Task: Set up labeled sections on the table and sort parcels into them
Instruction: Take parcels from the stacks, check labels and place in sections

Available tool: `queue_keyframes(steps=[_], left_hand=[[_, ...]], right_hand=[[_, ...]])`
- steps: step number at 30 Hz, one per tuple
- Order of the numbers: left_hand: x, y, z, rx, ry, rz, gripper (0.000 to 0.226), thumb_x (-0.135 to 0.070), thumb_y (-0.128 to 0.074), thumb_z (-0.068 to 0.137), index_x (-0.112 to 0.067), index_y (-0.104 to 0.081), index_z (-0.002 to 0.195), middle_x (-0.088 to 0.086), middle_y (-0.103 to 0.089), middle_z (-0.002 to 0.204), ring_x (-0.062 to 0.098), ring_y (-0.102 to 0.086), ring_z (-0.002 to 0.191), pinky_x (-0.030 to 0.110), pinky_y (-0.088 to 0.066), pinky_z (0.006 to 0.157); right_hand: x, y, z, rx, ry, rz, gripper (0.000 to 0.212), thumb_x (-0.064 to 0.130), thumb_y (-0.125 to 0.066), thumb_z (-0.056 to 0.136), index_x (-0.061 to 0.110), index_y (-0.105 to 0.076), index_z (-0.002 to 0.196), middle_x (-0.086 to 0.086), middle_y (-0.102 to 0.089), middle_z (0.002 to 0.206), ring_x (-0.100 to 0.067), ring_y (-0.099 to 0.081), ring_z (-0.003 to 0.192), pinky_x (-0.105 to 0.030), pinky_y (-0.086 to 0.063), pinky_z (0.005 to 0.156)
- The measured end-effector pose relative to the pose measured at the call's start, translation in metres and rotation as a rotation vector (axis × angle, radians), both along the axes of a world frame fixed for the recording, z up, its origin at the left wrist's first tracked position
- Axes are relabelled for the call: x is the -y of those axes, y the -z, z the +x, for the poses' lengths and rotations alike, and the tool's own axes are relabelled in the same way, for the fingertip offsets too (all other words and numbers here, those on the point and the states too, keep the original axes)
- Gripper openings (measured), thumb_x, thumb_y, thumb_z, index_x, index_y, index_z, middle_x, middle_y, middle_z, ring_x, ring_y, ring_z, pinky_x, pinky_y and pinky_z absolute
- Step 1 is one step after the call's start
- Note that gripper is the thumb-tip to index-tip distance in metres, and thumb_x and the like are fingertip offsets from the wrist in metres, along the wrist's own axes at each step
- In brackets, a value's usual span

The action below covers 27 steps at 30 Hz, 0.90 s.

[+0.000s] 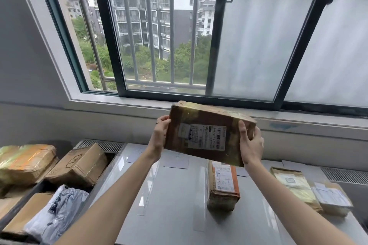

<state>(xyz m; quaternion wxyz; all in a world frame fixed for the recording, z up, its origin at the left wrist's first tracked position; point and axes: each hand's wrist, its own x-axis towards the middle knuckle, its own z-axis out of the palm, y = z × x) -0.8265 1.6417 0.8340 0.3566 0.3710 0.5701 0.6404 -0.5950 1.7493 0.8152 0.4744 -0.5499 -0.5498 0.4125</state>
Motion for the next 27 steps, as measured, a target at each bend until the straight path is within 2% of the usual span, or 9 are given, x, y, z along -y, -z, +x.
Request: queue_keyframes(steps=[4, 7, 10, 13, 16, 20, 23, 25, 27], left_hand=[[0.001, -0.003, -0.014, -0.028, 0.014, -0.044, 0.055, -0.05, -0.048, 0.08, -0.014, -0.052, 0.122, 0.003, -0.069, 0.091, 0.009, -0.068, 0.08, 0.021, -0.053, 0.057], [-0.002, -0.007, -0.024, -0.03, -0.003, -0.041, 0.05, -0.045, -0.058, 0.076, -0.019, -0.059, 0.118, 0.004, -0.071, 0.092, 0.016, -0.069, 0.084, 0.021, -0.054, 0.058], [-0.009, -0.013, -0.032, -0.129, 0.028, -0.043, 0.049, -0.041, -0.063, 0.076, -0.022, -0.062, 0.121, 0.004, -0.073, 0.102, 0.015, -0.07, 0.09, 0.022, -0.056, 0.065], [-0.019, -0.02, -0.038, -0.222, -0.01, -0.042, 0.051, -0.035, -0.069, 0.076, -0.014, -0.057, 0.121, 0.006, -0.068, 0.11, 0.017, -0.066, 0.1, 0.024, -0.057, 0.077], [-0.022, -0.023, -0.036, -0.216, -0.019, -0.052, 0.044, -0.031, -0.068, 0.078, -0.006, -0.059, 0.113, 0.01, -0.07, 0.102, 0.019, -0.067, 0.093, 0.017, -0.054, 0.07], [-0.017, -0.018, -0.034, -0.188, -0.043, -0.039, 0.042, -0.046, -0.068, 0.079, -0.011, -0.066, 0.102, 0.006, -0.07, 0.092, 0.02, -0.065, 0.089, 0.017, -0.051, 0.068], [-0.007, -0.017, -0.042, -0.196, 0.038, -0.076, 0.078, -0.076, -0.073, 0.056, -0.02, -0.063, 0.11, -0.001, -0.07, 0.101, 0.018, -0.067, 0.093, 0.02, -0.052, 0.068], [-0.002, -0.009, -0.048, -0.256, 0.107, -0.104, 0.114, -0.083, -0.074, 0.039, -0.03, -0.045, 0.135, -0.012, -0.058, 0.12, 0.016, -0.065, 0.103, 0.026, -0.053, 0.074], [0.002, 0.0, -0.05, -0.244, 0.114, -0.112, 0.131, -0.081, -0.075, 0.04, -0.037, -0.021, 0.15, -0.013, -0.047, 0.13, 0.016, -0.06, 0.112, 0.029, -0.052, 0.077]], right_hand=[[0.002, 0.012, 0.005, 0.042, -0.105, 0.045, 0.104, 0.075, -0.07, 0.058, 0.041, -0.03, 0.147, -0.006, -0.041, 0.122, -0.025, -0.05, 0.105, -0.04, -0.047, 0.089], [0.002, 0.028, 0.006, -0.048, -0.217, -0.009, 0.108, 0.063, -0.088, 0.05, 0.042, -0.033, 0.14, -0.007, -0.046, 0.13, -0.025, -0.054, 0.114, -0.049, -0.051, 0.096], [0.007, 0.037, 0.003, -0.168, -0.251, -0.11, 0.098, 0.051, -0.09, 0.05, 0.037, -0.034, 0.13, -0.006, -0.055, 0.122, -0.027, -0.06, 0.112, -0.054, -0.055, 0.09], [0.014, 0.041, 0.0, -0.236, -0.21, -0.14, 0.099, 0.057, -0.09, 0.046, 0.035, -0.035, 0.126, -0.004, -0.056, 0.118, -0.024, -0.061, 0.108, -0.051, -0.058, 0.082], [0.017, 0.046, -0.001, -0.268, -0.197, -0.193, 0.093, 0.054, -0.088, 0.054, 0.033, -0.035, 0.127, -0.005, -0.056, 0.117, -0.025, -0.061, 0.107, -0.049, -0.059, 0.075], [0.013, 0.05, 0.005, -0.227, -0.2, -0.189, 0.114, 0.069, -0.083, 0.046, 0.036, -0.031, 0.142, -0.003, -0.055, 0.127, -0.024, -0.058, 0.115, -0.055, -0.053, 0.092], [0.002, 0.036, 0.011, -0.185, -0.204, -0.145, 0.114, 0.071, -0.08, 0.054, 0.035, -0.027, 0.148, -0.008, -0.054, 0.131, -0.026, -0.059, 0.114, -0.051, -0.054, 0.093], [-0.011, 0.017, 0.013, -0.12, -0.198, -0.111, 0.114, 0.076, -0.076, 0.051, 0.034, -0.031, 0.147, -0.007, -0.058, 0.127, -0.027, -0.062, 0.109, -0.05, -0.056, 0.09], [-0.023, -0.005, 0.013, 0.002, -0.267, -0.065, 0.111, 0.079, -0.072, 0.047, 0.03, -0.042, 0.142, -0.006, -0.062, 0.123, -0.024, -0.064, 0.105, -0.047, -0.057, 0.089]])
